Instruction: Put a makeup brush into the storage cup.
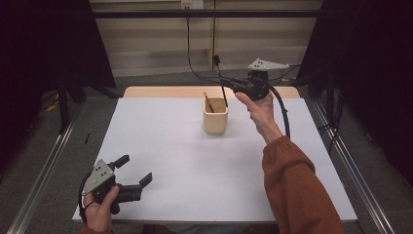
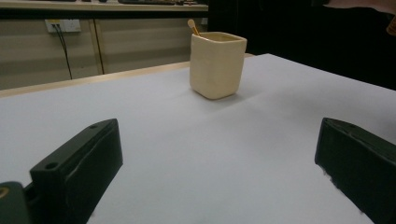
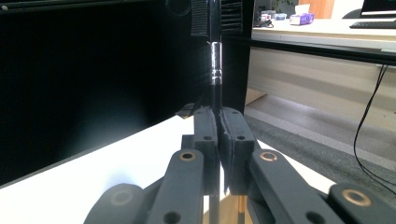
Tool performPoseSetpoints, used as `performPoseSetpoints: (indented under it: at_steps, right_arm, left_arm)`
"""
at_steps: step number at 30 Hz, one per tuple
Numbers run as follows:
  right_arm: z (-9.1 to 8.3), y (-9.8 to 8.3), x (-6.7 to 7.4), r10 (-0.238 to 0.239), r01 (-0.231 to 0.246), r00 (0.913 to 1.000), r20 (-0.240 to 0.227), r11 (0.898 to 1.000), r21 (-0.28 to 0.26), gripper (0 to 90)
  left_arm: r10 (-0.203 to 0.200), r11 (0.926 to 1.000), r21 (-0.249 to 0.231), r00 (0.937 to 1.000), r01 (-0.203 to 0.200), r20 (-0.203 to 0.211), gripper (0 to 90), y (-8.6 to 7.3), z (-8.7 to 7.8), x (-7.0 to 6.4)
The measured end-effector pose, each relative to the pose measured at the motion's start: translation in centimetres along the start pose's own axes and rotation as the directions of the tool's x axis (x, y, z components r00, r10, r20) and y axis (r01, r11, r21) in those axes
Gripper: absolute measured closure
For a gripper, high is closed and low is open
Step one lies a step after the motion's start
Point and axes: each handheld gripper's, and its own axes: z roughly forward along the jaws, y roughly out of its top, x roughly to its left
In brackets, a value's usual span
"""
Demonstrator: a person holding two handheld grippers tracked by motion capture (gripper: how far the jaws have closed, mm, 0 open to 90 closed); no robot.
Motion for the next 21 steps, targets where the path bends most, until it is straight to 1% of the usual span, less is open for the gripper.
performPoseSetpoints:
  at_steps: [3,5,8,12,18,21]
  right_arm:
    - [0.4,0.0,-0.2,-0.001,0.001,0.9999,0.013,1.000,0.005,85.9]
    - [0.7,-0.1,-0.5,0.004,-0.005,0.9997,0.024,1.000,0.013,85.9]
    - [1.2,-0.1,-0.9,-0.001,0.000,0.9995,0.031,1.000,0.020,85.8]
    - [2.0,-0.1,-1.3,-0.006,0.005,0.9996,0.027,1.000,0.026,85.9]
    - [3.5,-0.6,-1.9,0.012,-0.013,0.9994,0.031,1.000,0.029,85.8]
    - [3.9,-0.8,-2.0,0.002,-0.003,0.9994,0.035,0.999,0.041,85.9]
  left_arm:
    - [0.001,1.0000,-0.004,1.0000,-0.001,-0.002,0.8,0.0,-0.1,0.0]
    - [-0.001,1.0000,-0.001,1.0000,0.001,-0.003,0.8,0.0,-0.1,0.1]
    - [-0.003,1.0000,0.002,1.0000,0.003,-0.003,0.8,0.0,0.0,0.1]
    - [0.004,1.0000,0.006,1.0000,-0.004,-0.002,0.9,0.0,0.0,0.1]
    - [-0.003,1.0000,-0.002,0.9999,0.003,-0.012,1.0,0.0,0.0,0.2]
    - [-0.004,1.0000,-0.004,0.9999,0.003,-0.014,1.0,0.0,-0.1,0.2]
